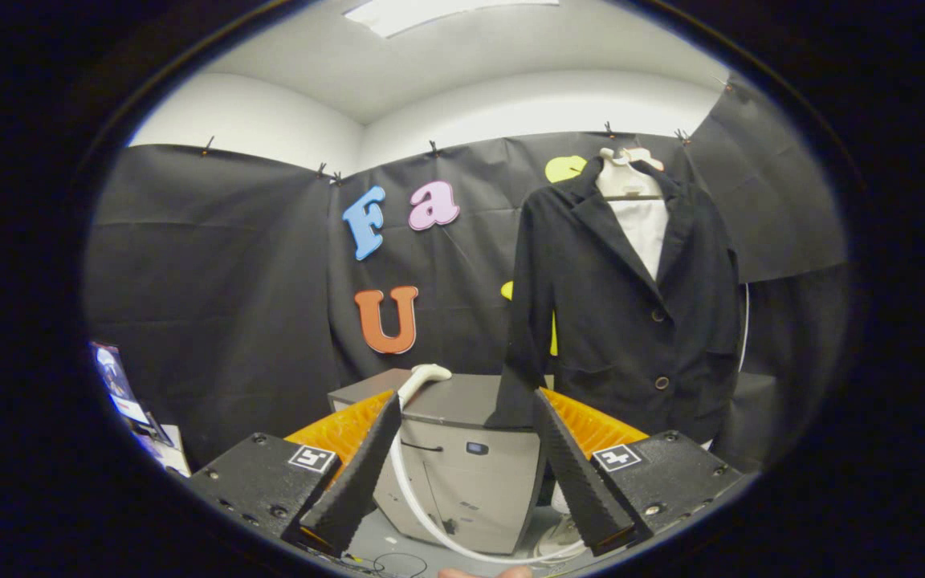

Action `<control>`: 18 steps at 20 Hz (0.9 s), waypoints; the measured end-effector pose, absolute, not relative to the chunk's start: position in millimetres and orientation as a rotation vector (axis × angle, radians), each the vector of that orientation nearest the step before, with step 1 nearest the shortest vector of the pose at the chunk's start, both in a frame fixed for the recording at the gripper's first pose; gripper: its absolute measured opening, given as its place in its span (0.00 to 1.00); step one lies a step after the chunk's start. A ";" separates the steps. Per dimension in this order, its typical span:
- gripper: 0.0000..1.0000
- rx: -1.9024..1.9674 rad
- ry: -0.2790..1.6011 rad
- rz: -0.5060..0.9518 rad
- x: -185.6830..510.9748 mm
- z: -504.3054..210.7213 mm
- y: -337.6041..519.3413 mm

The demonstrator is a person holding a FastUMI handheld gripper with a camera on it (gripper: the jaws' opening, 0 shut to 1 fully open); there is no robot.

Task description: Iron the clothes twice with a garment steamer, once on the left side and once on the right side.

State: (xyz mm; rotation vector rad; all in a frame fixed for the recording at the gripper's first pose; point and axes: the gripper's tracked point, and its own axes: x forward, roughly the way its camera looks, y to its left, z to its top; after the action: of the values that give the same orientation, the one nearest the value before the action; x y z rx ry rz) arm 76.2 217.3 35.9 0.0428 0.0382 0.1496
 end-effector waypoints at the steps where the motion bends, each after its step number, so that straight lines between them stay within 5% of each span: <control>1: 1.00 0.042 0.039 0.173 84.5 36.3 228.4; 18: 1.00 0.099 0.347 0.326 333.3 -21.0 342.7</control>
State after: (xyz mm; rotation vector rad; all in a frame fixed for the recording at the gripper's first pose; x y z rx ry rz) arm 333.3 342.7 -21.0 0.0986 0.3475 0.3256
